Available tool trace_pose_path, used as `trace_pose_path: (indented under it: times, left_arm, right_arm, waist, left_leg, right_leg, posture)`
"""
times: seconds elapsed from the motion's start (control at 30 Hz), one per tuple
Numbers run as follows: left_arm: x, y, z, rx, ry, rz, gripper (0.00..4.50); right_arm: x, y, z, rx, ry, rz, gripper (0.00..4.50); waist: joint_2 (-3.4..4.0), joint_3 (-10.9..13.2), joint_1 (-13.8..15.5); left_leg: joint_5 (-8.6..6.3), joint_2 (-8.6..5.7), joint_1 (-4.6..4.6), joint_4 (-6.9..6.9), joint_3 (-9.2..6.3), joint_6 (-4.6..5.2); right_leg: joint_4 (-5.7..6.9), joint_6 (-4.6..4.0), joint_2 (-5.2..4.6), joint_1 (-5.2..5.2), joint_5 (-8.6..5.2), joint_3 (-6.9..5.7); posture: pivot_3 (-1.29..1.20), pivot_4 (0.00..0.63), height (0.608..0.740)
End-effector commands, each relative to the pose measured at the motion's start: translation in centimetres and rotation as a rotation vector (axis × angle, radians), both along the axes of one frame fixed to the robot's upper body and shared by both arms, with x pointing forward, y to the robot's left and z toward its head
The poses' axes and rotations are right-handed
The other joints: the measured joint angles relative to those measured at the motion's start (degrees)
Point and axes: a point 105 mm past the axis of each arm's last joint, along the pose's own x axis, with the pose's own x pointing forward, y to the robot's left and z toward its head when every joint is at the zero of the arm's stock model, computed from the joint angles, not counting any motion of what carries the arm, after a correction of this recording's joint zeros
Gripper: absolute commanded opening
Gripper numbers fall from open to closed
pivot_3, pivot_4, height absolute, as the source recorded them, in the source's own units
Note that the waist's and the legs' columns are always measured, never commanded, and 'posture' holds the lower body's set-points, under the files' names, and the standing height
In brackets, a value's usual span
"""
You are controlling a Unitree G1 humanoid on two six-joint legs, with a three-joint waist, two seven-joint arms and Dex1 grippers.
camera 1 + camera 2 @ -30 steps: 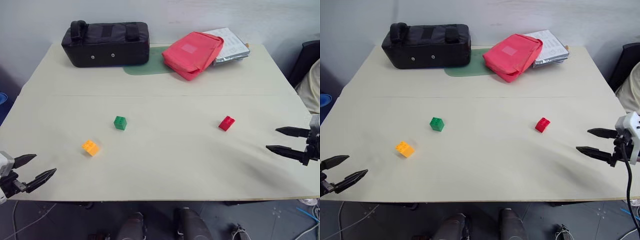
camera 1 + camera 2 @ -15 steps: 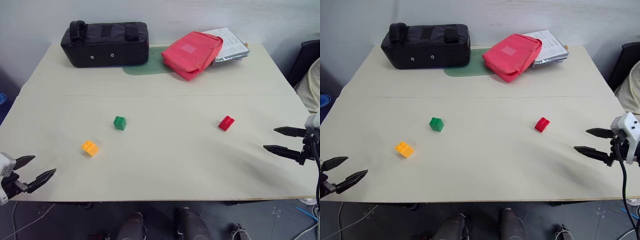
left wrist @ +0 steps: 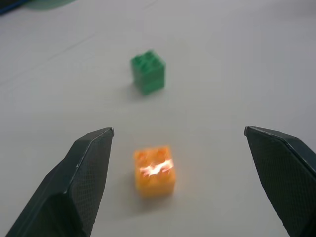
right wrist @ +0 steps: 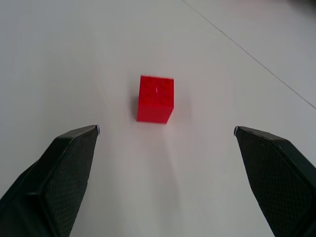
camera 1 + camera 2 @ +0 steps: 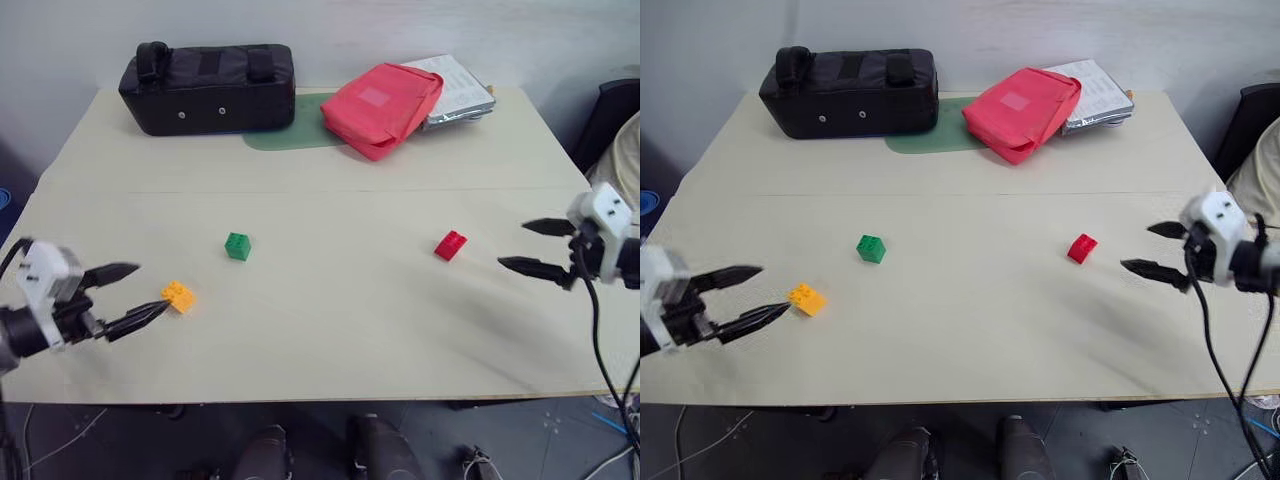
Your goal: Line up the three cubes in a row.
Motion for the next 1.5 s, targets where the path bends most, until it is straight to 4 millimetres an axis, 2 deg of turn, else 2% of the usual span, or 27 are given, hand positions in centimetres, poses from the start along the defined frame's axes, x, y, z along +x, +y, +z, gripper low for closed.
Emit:
trace_pose_path:
  times: [0.03, 0.1, 0.2, 0.33, 0.5, 0.53, 0.57, 0.73, 0.8, 0.83, 0.9, 0.97, 1.03, 1.13, 1.17, 1.33, 1.5]
  left_arm:
    - [-0.3, -3.6, 1.4, 0.028, 0.01, -0.199, 4.46]
    - [-0.4, -4.8, 2.6, 0.031, 0.008, -0.279, 4.46]
    - [-0.6, -5.7, 3.5, 0.031, 0.026, -0.341, 4.46]
    - [-0.2, -7.0, 3.6, 0.075, 0.001, -0.398, 4.46]
    - [0.3, -7.7, 3.6, 0.069, -0.025, -0.41, 4.46]
    - [0.4, -7.7, 3.6, 0.07, -0.03, -0.408, 4.5]
    - [0.5, -7.7, 3.7, 0.07, -0.033, -0.408, 4.5]
    - [0.7, -7.4, 3.7, 0.076, -0.042, -0.398, 4.5]
    - [0.7, -7.1, 3.7, 0.078, -0.042, -0.394, 4.5]
    - [0.6, -7.0, 3.7, 0.076, -0.039, -0.393, 4.5]
    - [0.3, -7.1, 3.5, 0.078, -0.024, -0.413, 4.5]
    - [-0.3, -7.5, 3.0, 0.089, 0.005, -0.464, 4.5]
    - [-1.0, -8.1, 2.6, 0.101, 0.032, -0.522, 4.5]
    - [-2.2, -9.4, 1.8, 0.145, 0.059, -0.645, 4.5]
    - [-2.4, -9.6, 1.7, 0.147, 0.061, -0.667, 4.5]
    - [-2.9, -10.3, 0.9, 0.177, 0.066, -0.728, 4.5]
    - [-2.4, -10.8, 0.4, 0.185, 0.044, -0.742, 4.5]
  right_arm:
    - [1.7, 0.7, -0.7, -0.045, 0.047, -0.019, 4.5]
    - [2.8, 1.3, -1.1, -0.06, 0.079, -0.02, 4.5]
    - [3.8, 1.9, -1.2, -0.046, 0.097, -0.017, 4.5]
    - [4.6, 2.7, -2.5, -0.02, 0.147, -0.019, 4.5]
    - [5.1, 3.4, -3.7, -0.012, 0.166, -0.025, 4.5]
    - [5.2, 3.4, -3.8, -0.015, 0.164, -0.029, 4.11]
    - [5.3, 3.5, -3.9, -0.016, 0.161, -0.031, 3.95]
    - [5.2, 3.7, -3.8, -0.005, 0.159, -0.019, 2.2]
    - [4.7, 3.9, -3.6, 0.008, 0.171, 0.01, 1.51]
    - [4.4, 4.1, -3.4, 0.008, 0.161, 0.038, 1.48]
    - [2.9, 5.9, -2.0, 0.025, 0.099, 0.206, 1.5]
    - [0.6, 7.9, -1.0, 0.037, 0.068, 0.394, 1.5]
    - [-1.4, 9.1, -1.2, -0.022, 0.056, 0.518, 1.5]
    - [-5.4, 11.0, -3.3, -0.135, 0.1, 0.719, 1.5]
    - [-6.2, 11.3, -3.6, -0.144, 0.111, 0.744, 1.5]
    - [-7.8, 11.1, -5.5, -0.195, 0.142, 0.743, 1.5]
    - [-7.5, 10.8, -7.4, -0.261, 0.139, 0.694, 1.5]
  waist:
    - [0.05, 0.03, 0.04]
    - [0.07, 0.04, 0.08]
    - [0.07, 0.04, 0.14]
    - [0.07, 0.05, 0.28]
    - [0.07, 0.05, 0.26]
    - [0.07, 0.05, 0.26]
    - [0.07, 0.05, 0.29]
    - [0.07, 0.05, 0.32]
    - [0.07, 0.05, 0.32]
    - [0.07, 0.05, 0.3]
    - [0.07, 0.05, 0.37]
    - [0.08, 0.05, 0.4]
    - [0.08, 0.05, 0.44]
    - [0.07, 0.05, 0.82]
    - [0.07, 0.05, 1.03]
    - [0.07, 0.05, 1.39]
    - [0.07, 0.05, 1.37]
  left_leg:
    - [0.03, -0.01, -0.05, -0.03, 0.01, -0.06]
    - [0.03, -0.02, -0.11, -0.03, 0.03, -0.06]
    - [0.04, -0.03, -0.43, 0.04, 0.09, -0.07]
    - [0.12, -0.01, -0.73, 0.17, 0.16, -0.11]
    - [0.09, 0.01, -1.12, 0.82, 0.15, -0.04]
    - [0.1, -0.01, -1.11, 0.9, 0.16, 0.0]
    - [0.12, -0.03, -1.1, 0.92, 0.16, 0.04]
    - [0.18, -0.04, -1.06, 0.92, 0.15, 0.02]
    - [0.18, -0.03, -1.07, 0.9, 0.15, 0.02]
    - [0.18, -0.03, -1.07, 0.9, 0.15, 0.02]
    - [0.17, -0.03, -1.08, 0.88, 0.15, 0.03]
    - [0.17, -0.02, -1.09, 0.86, 0.14, 0.03]
    - [0.17, -0.03, -1.1, 0.86, 0.13, 0.04]
    - [0.16, -0.04, -1.06, 0.92, 0.11, 0.06]
    - [0.15, -0.02, -1.05, 0.89, -0.04, 0.06]
    - [0.14, -0.07, -1.05, 0.97, 0.0, 0.09]
    - [0.14, -0.07, -0.98, 0.97, 0.02, 0.08]
  right_leg:
    - [-0.03, 0.0, 0.0, -0.02, 0.0, 0.01]
    - [-0.06, 0.0, 0.01, -0.06, 0.0, 0.01]
    - [-0.02, 0.01, 0.06, -0.42, 0.0, 0.04]
    - [0.37, 0.01, 0.17, -0.72, 0.0, 0.04]
    - [0.77, 0.07, 0.2, -0.94, 0.03, 0.04]
    - [0.85, 0.1, 0.19, -0.94, 0.05, 0.08]
    - [0.86, 0.12, 0.18, -0.93, 0.06, 0.1]
    - [0.92, 0.13, 0.18, -0.93, 0.07, 0.12]
    - [0.95, 0.14, 0.18, -0.94, 0.07, 0.11]
    - [0.94, 0.13, 0.18, -0.94, 0.07, 0.11]
    - [0.92, 0.14, 0.19, -0.94, 0.07, 0.11]
    - [0.91, 0.14, 0.19, -0.94, 0.07, 0.09]
    - [0.91, 0.14, 0.19, -0.94, 0.07, 0.08]
    - [0.92, 0.19, 0.17, -0.87, 0.1, 0.1]
    - [0.85, 0.16, 0.19, -0.81, 0.09, 0.02]
    - [0.83, 0.18, 0.16, -0.79, 0.09, 0.09]
    - [0.77, 0.16, 0.17, -0.81, 0.08, 0.12]
  posture:
    - [0.0, 0.15, 0.74]
    - [0.0, 0.15, 0.74]
    - [0.0, 0.15, 0.74]
    - [0.0, 0.15, 0.74]
    - [0.0, 0.15, 0.74]
    - [0.0, 0.15, 0.74]
    - [0.0, 0.15, 0.74]
    - [0.0, 0.15, 0.74]
    - [0.0, 0.15, 0.74]
    - [0.0, 0.15, 0.74]
    - [0.0, 0.15, 0.74]
    - [0.0, 0.15, 0.74]
    - [0.0, 0.15, 0.74]
    - [0.0, 0.15, 0.74]
    - [0.0, 0.15, 0.74]
    - [0.0, 0.15, 0.74]
    - [0.0, 0.15, 0.74]
